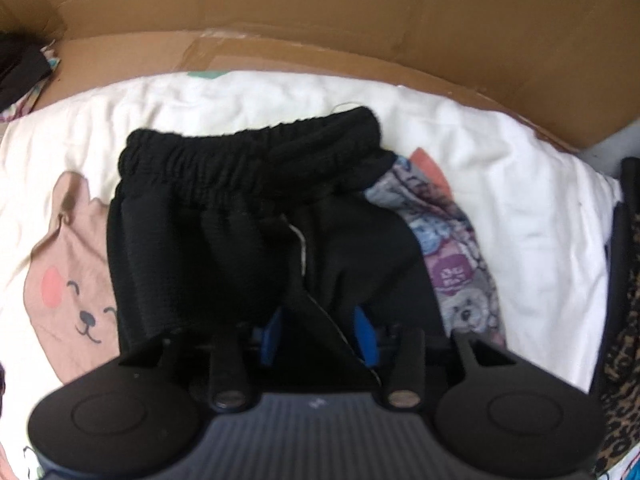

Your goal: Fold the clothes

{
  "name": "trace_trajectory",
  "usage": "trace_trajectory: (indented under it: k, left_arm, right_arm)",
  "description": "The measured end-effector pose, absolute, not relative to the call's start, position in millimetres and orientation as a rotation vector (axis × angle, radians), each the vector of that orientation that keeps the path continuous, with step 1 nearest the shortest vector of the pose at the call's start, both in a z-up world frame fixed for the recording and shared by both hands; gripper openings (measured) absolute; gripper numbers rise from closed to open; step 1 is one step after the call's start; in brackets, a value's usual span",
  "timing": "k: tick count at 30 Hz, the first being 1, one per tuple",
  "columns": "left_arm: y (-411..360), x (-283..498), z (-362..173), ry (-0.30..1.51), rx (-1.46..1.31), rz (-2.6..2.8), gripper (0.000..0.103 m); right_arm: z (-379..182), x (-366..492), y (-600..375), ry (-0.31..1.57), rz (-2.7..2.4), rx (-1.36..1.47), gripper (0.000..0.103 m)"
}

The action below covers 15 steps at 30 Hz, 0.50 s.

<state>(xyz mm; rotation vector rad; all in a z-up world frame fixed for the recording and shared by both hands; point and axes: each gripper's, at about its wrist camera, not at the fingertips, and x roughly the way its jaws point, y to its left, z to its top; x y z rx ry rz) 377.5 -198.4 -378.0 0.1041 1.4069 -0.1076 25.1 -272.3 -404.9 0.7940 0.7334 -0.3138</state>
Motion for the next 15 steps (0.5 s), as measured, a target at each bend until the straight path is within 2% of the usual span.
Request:
trace_trajectory:
  k: [5, 8, 11, 15]
  left_arm:
    - [-191.0, 377.6, -386.3, 1.418, 0.074, -0.078, 0.045]
    - [-188.7, 377.5, -384.5, 1.418, 0.081, -0.063, 0.03]
    - [-184.8, 377.1, -378.0, 1.428, 0.055, -0.078, 0.012]
    - [-185.6, 374.1, -361.8, 1.425, 0.058, -0.109, 0.003]
  right_arm:
    - [-409.0, 27.5, -271.8, 0.748, -0.295, 0.773, 0.035]
    - [-413.6, 28.6, -270.3, 0.771, -0.297, 0.75, 0.035]
    - [-415.2, 28.3, -270.9, 0.765, -0.292, 0.749, 0.035]
    - [-413.3, 35.5, -274.9, 0.75, -0.245, 0.723, 0.035]
